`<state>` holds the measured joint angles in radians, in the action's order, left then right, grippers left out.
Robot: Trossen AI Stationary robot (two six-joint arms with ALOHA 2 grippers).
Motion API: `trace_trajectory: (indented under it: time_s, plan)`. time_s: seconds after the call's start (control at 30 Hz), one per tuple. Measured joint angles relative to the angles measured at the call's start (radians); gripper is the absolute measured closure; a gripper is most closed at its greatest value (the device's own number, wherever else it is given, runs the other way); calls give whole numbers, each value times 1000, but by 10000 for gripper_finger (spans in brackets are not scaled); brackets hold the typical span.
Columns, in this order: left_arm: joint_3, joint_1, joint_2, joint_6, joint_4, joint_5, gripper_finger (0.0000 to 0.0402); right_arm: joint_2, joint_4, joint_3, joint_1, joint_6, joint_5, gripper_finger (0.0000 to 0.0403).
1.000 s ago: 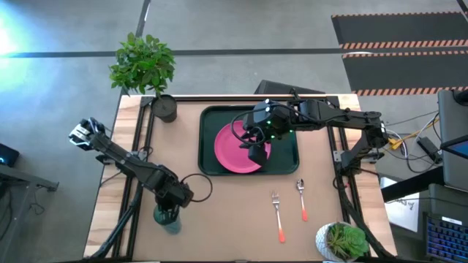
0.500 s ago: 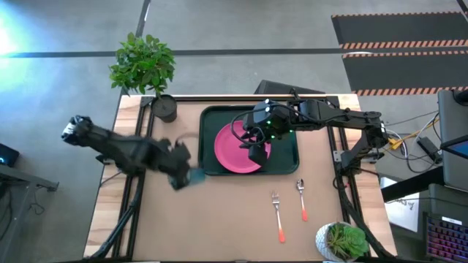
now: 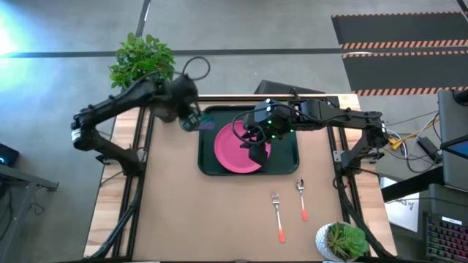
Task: Pick and place plate/cup/fork/spoon on tray
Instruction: Put the blue cup on the black tray to the top left of the pink plate
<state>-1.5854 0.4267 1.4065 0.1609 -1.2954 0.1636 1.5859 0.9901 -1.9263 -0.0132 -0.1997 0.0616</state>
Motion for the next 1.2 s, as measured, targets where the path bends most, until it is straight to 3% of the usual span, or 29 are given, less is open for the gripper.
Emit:
trace_trajectory:
  time_s: [0.17, 0.5, 0.6, 0.77, 1.2]
  plan:
    - [-6, 83, 107, -100, 48, -77, 401, -10, -2, 0, 0, 1, -1, 257]
    - [-17, 130, 333, -233, 96, -53, 401, -21, -5, 0, 0, -10, -2, 257]
    - [-54, 133, 359, -262, 109, 1, 402, -21, -4, 0, 0, -10, -2, 257]
    - [-106, 156, 382, -282, 113, 2, 402, -21, -3, 0, 0, -10, -2, 257]
    - [-104, 189, 443, -326, 109, -4, 402, -21, -1, 0, 0, -10, -2, 257]
